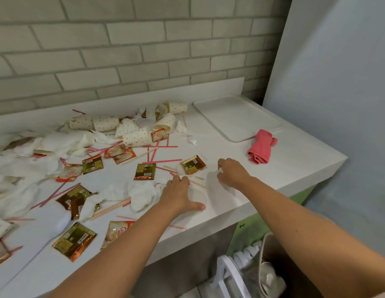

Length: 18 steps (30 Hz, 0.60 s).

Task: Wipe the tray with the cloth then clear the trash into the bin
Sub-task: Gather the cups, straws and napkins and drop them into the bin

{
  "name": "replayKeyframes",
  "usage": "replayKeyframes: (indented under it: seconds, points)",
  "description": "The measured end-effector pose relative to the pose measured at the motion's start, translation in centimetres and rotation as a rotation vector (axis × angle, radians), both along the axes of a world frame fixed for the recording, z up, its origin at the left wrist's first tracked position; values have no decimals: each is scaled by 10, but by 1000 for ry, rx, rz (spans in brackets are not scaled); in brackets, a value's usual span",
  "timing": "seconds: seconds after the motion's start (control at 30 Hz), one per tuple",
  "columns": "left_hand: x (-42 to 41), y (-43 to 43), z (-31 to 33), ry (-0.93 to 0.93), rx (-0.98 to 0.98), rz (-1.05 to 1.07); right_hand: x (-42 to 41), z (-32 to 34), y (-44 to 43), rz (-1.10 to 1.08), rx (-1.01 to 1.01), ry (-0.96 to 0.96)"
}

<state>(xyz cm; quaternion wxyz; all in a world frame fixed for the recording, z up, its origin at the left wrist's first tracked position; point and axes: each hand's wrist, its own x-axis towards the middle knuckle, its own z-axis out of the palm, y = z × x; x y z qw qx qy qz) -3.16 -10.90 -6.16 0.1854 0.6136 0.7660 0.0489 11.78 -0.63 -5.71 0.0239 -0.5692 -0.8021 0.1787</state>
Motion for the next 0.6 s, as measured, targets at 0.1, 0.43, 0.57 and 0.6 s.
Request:
replayKeyframes:
  seconds: [0.1,0.43,0.57,0.6]
  points:
    - [0,3,2,-37,-16,12,-12,14,4,-23,62,97]
    - [-17,6,15,-189,9,26,-58,27,19,-50,20,185]
    - [-31,5,25,-258,81,76,-68,19,24,-11,-88,55]
    - [-35,4,28,-286,105,93,-72,17,24,-8,-108,5]
